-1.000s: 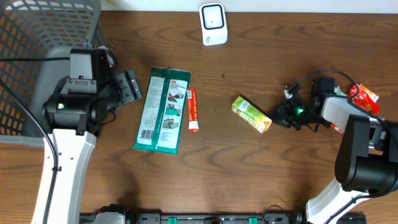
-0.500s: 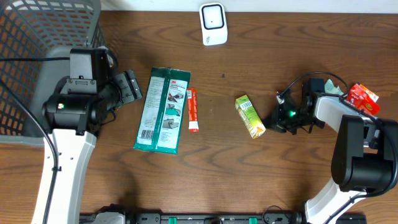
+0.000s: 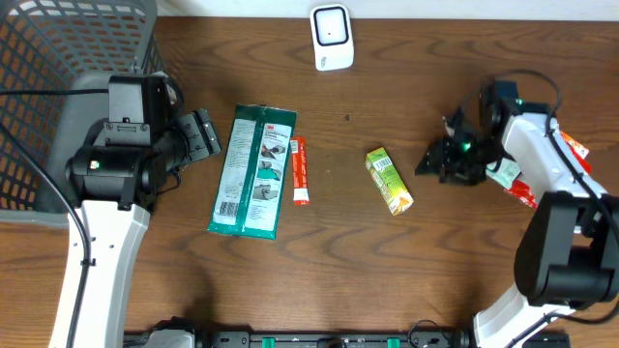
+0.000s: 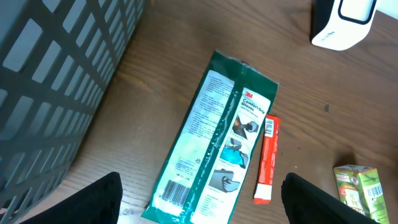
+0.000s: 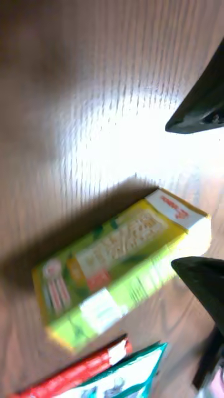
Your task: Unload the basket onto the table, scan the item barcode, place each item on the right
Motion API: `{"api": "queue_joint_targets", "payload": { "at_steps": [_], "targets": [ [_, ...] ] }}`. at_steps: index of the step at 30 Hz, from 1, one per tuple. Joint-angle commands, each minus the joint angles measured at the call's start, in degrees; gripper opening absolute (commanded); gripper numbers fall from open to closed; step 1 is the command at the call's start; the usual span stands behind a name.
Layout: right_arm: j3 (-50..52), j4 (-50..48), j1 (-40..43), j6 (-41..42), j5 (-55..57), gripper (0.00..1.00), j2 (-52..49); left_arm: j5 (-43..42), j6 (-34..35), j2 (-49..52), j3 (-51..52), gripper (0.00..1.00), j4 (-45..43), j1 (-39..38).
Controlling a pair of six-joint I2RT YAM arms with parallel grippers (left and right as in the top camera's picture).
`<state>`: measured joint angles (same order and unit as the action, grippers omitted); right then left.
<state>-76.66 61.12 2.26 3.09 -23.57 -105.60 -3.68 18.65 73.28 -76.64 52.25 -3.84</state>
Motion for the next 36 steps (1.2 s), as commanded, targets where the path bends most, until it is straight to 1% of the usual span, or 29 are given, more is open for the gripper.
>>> {"api": "queue_joint_targets", "payload": {
  "at_steps": [1,3,6,7,16,20,23,26,28,29,30,36],
  "targets": [
    [-0.9,1.1,-3.3,-5.8,2.6,0.60,0.9,0.3,0.1,-0.2,-0.9,0.82,0.0,0.2],
    [-0.8,1.1,-4.8,-7.2,2.8,0.59,0.9,0.3,0.1,-0.2,-0.9,0.82,0.0,0.2],
    [-0.8,1.0,-7.1,-10.2,2.8,0.70,0.9,0.3,0.1,-0.2,-0.9,0.82,0.0,0.2],
    [-0.8,1.2,-7.7,-10.8,2.8,0.70,0.9,0.3,0.1,-0.2,-0.9,0.82,0.0,0.2],
    [1.8,0.6,-13.9,-11.1,10.0,0.57,0.9,0.3,0.1,-0.2,-0.9,0.82,0.0,0.2],
    [5.3,-2.6,-16.7,-10.8,13.9,0.56,0.9,0.3,0.1,-0.2,-0.9,0.82,0.0,0.2],
    [7.9,-5.3,-17.8,-10.4,14.2,0.54,0.9,0.3,0.1,-0.2,-0.9,0.82,0.0,0.2],
    [10.0,-8.0,-18.3,-10.0,14.4,0.47,0.9,0.3,0.1,-0.2,-0.9,0.82,0.0,0.2],
    [10.6,-9.3,-18.3,-10.0,14.9,0.40,0.9,0.3,0.1,-0.2,-0.9,0.82,0.0,0.2],
    [10.7,-9.7,-18.3,-9.8,15.2,0.34,0.9,0.3,0.1,-0.2,-0.9,0.83,0.0,0.2],
    [10.7,-10.1,-18.3,-9.5,15.4,0.31,0.9,0.3,0.1,-0.2,-0.9,0.83,0.0,0.2],
    [10.7,-12.1,-18.3,-8.3,15.8,0.32,0.9,0.3,0.1,-0.2,-0.9,0.83,0.0,0.2]
  ]
}}
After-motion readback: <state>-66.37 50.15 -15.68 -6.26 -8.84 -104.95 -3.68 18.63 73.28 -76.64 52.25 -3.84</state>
